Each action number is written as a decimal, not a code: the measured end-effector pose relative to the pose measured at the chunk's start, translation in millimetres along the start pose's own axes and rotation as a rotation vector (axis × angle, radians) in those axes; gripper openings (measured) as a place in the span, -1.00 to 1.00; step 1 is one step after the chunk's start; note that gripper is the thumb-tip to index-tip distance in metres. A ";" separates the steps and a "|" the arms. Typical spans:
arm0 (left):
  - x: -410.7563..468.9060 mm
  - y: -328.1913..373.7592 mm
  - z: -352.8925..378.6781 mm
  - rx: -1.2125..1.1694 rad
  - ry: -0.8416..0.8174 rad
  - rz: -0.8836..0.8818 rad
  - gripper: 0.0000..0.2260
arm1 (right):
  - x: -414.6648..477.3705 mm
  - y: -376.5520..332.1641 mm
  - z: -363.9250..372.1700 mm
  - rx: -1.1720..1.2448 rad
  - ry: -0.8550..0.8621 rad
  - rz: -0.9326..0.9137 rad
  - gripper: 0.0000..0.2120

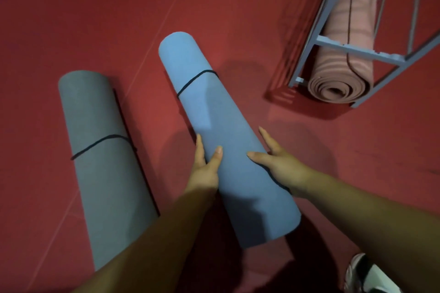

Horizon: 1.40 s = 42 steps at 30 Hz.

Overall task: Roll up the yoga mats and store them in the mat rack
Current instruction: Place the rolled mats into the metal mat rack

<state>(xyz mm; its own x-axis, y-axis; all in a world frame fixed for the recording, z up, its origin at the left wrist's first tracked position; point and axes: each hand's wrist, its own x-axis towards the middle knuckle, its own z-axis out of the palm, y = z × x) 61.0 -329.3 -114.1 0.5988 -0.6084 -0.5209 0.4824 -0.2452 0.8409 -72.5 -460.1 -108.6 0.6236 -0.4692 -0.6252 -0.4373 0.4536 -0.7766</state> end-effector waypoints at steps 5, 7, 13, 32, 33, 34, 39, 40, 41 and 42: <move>-14.0 17.6 36.7 0.047 -0.126 0.002 -0.44 | -36.0 -7.9 -24.2 0.182 0.053 -0.055 -0.09; -21.5 26.2 56.4 0.107 -0.196 0.031 -0.43 | -48.6 -6.1 -29.1 0.259 0.106 -0.092 -0.08; -66.9 28.7 77.5 0.252 -0.328 0.100 -0.38 | -116.1 1.0 -39.7 0.384 0.282 -0.152 -0.24; -186.3 23.1 70.6 0.235 -0.480 0.187 -0.39 | -281.5 40.2 -0.1 0.415 0.390 -0.352 -0.04; -187.9 24.0 73.5 0.250 -0.497 0.190 -0.38 | -284.9 41.8 0.1 0.426 0.405 -0.363 -0.07; -189.4 24.8 76.3 0.258 -0.511 0.193 -0.38 | -288.4 42.8 -0.2 0.436 0.418 -0.372 -0.09; -193.3 28.9 88.5 0.273 -0.533 0.227 -0.39 | -297.5 41.5 -5.4 0.462 0.437 -0.400 -0.01; -192.4 30.3 91.1 0.280 -0.533 0.237 -0.38 | -297.7 40.2 -7.4 0.463 0.444 -0.405 -0.02; -190.9 31.7 94.0 0.287 -0.534 0.244 -0.37 | -296.8 39.0 -9.6 0.465 0.452 -0.410 -0.05; -189.2 33.5 97.1 0.294 -0.535 0.249 -0.36 | -295.4 37.8 -12.0 0.468 0.460 -0.415 -0.10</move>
<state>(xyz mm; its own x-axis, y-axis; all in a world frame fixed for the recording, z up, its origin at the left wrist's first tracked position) -98.2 -295.7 26.9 0.2333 -0.9461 -0.2248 0.1308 -0.1985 0.9713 -281.0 -313.4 45.8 0.3004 -0.8915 -0.3390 0.1568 0.3967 -0.9045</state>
